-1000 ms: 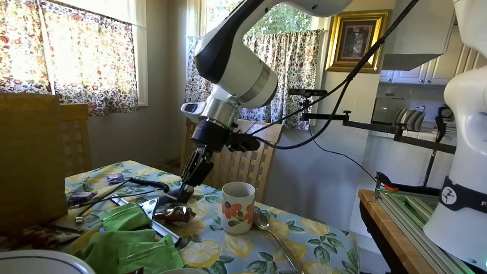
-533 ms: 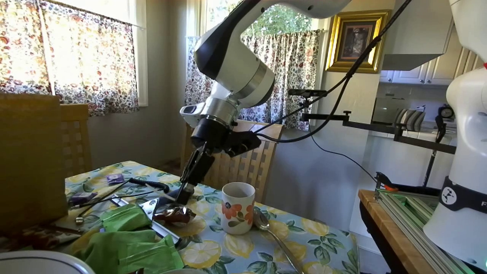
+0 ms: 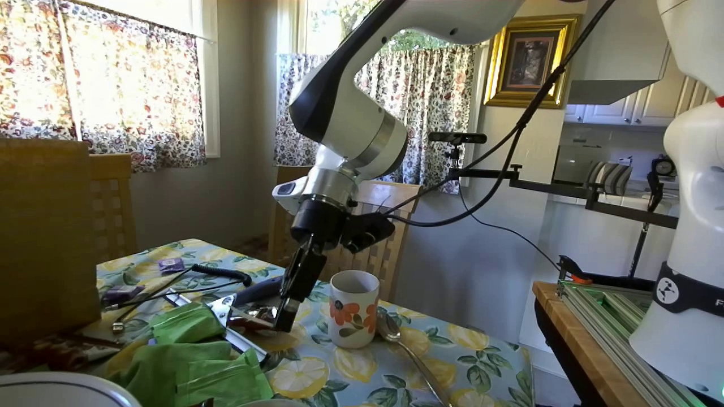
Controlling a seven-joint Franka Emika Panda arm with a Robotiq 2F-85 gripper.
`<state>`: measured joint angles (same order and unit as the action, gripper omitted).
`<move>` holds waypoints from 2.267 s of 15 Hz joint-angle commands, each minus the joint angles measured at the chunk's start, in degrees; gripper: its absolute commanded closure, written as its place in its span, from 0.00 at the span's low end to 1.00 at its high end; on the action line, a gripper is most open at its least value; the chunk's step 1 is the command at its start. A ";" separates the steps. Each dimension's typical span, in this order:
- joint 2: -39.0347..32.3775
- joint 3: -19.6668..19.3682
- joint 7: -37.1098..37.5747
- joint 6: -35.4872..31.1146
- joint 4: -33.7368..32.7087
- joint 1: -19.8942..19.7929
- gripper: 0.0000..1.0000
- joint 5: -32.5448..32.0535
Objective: Use the plastic knife to stir the contents of the small white bowl
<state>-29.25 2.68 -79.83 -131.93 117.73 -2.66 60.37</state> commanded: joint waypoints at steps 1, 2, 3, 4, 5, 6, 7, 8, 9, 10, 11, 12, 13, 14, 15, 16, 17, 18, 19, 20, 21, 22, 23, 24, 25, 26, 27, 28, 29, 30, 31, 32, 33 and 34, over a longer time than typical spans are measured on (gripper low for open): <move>-2.30 0.28 1.31 -0.12 -1.71 -0.48 0.97 -0.03; -2.58 0.20 1.60 -0.11 -1.73 -0.43 0.97 -0.26; -2.69 0.14 1.74 -0.29 -1.63 -0.36 0.97 -0.36; -2.91 0.20 1.82 -0.18 -1.66 -0.44 0.97 -0.28; -3.15 0.13 2.12 -0.07 -1.72 -0.36 0.97 -0.69; -3.37 0.21 1.92 -0.20 -1.76 -0.43 0.97 -0.50; -3.61 0.20 1.80 -0.17 -1.85 -0.49 0.97 -0.57; -3.72 0.23 1.63 -0.03 -1.90 -0.61 0.64 -0.54; -3.62 0.28 1.47 -0.12 -1.84 -0.74 0.64 -0.21; -3.36 0.29 1.55 0.27 -1.79 -0.92 0.56 -0.17; -2.90 0.37 1.58 0.84 -1.65 -1.21 0.50 0.06; -2.39 0.70 1.04 1.87 -1.64 -1.88 0.42 0.95; -1.63 0.84 1.28 3.51 -1.64 -2.52 0.35 1.50; -0.94 0.84 0.98 4.39 -1.66 -2.87 0.27 2.04; -0.13 0.69 0.98 6.07 -1.78 -3.26 0.20 2.59; 0.77 0.59 0.74 7.60 -1.88 -3.63 0.13 3.15; 1.74 0.56 0.70 9.69 -1.95 -4.12 0.05 4.12; 2.91 0.63 0.31 12.32 -1.98 -4.73 0.01 5.50; 4.17 0.30 1.03 15.05 -1.91 -4.89 0.00 6.13; 5.43 0.13 0.87 18.27 -1.92 -5.28 0.00 7.19; 6.71 -0.40 1.71 21.72 -1.97 -5.33 0.00 7.02; 7.91 -0.94 3.00 26.06 -2.31 -5.50 0.00 6.37; 8.91 -1.53 4.50 30.14 -2.78 -5.55 0.00 5.63; 9.93 -2.25 6.63 33.60 -3.41 -5.25 0.00 4.24; 10.97 -2.91 7.66 34.95 -3.74 -4.79 0.00 3.69; 11.46 -3.44 8.81 37.34 -4.62 -4.69 0.00 3.04; 11.85 -3.79 9.31 38.35 -4.95 -4.54 0.00 3.28; 11.01 -3.86 6.43 36.01 -3.82 -4.05 0.00 4.75; 11.67 -4.09 7.17 36.95 -4.08 -4.07 0.00 4.63; 12.01 -4.18 7.57 37.38 -4.20 -4.08 0.00 4.58; 12.08 -4.19 7.72 37.52 -4.22 -4.08 0.00 4.57; 12.04 -4.19 7.74 37.54 -4.22 -4.07 0.00 4.57; 12.02 -4.18 7.75 37.55 -4.22 -4.05 0.00 4.57; 12.01 -4.18 7.77 37.55 -4.22 -4.03 0.00 4.56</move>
<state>-17.20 -0.58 -72.03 -94.67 113.61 -7.48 64.81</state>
